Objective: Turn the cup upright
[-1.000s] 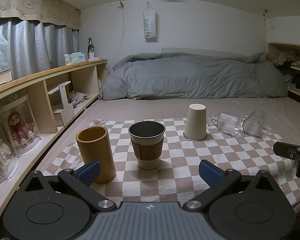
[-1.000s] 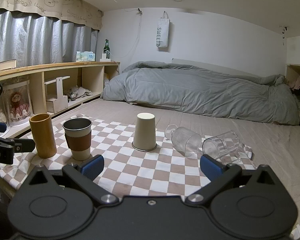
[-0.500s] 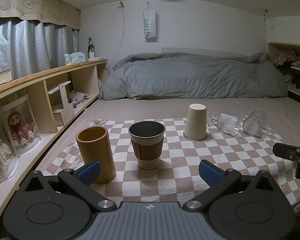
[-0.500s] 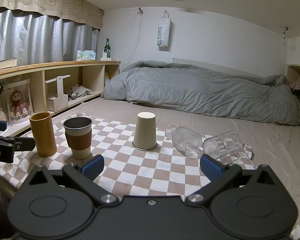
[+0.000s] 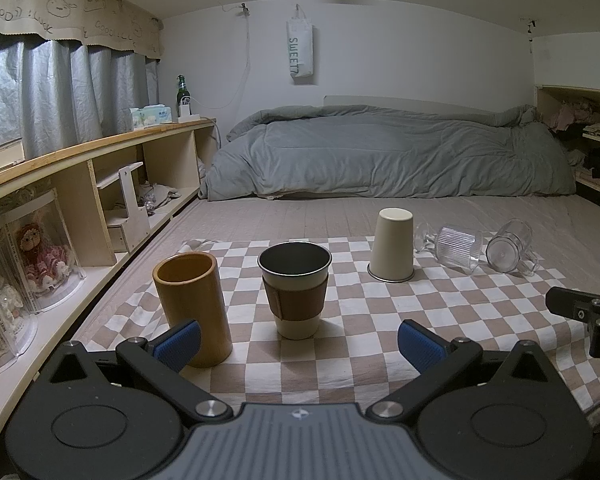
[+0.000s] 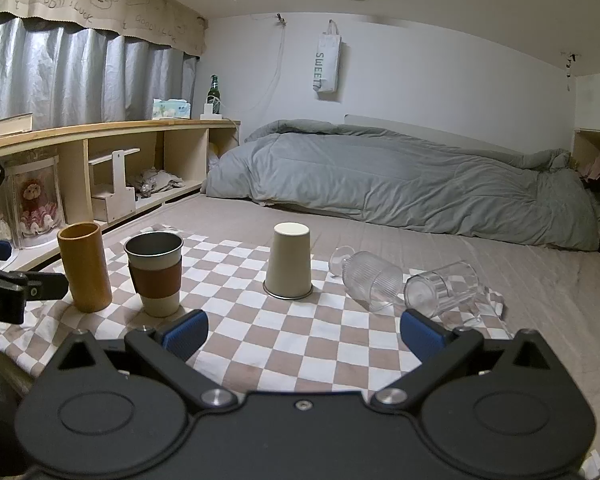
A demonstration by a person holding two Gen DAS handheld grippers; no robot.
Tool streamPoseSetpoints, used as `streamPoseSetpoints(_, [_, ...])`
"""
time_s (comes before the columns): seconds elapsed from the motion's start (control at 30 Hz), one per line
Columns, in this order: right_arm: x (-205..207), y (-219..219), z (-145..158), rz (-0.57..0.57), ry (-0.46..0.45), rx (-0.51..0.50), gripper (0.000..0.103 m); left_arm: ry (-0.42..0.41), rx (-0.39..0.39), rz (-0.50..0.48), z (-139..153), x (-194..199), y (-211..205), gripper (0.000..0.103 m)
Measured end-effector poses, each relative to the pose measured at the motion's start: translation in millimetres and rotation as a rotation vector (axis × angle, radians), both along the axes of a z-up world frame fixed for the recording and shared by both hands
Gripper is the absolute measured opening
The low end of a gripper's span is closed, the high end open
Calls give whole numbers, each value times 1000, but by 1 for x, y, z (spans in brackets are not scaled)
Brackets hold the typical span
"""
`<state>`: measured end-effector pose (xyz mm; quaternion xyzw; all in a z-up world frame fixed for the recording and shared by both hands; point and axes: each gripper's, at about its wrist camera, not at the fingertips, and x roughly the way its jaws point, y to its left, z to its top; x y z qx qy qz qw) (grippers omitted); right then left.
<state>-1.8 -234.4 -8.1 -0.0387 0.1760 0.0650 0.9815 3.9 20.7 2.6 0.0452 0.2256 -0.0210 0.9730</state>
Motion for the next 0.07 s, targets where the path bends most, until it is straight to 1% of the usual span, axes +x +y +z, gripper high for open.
streamPoseSetpoints(0.07, [0, 1, 1, 0, -1, -1, 103, 1, 0, -1, 0, 0, 0, 103])
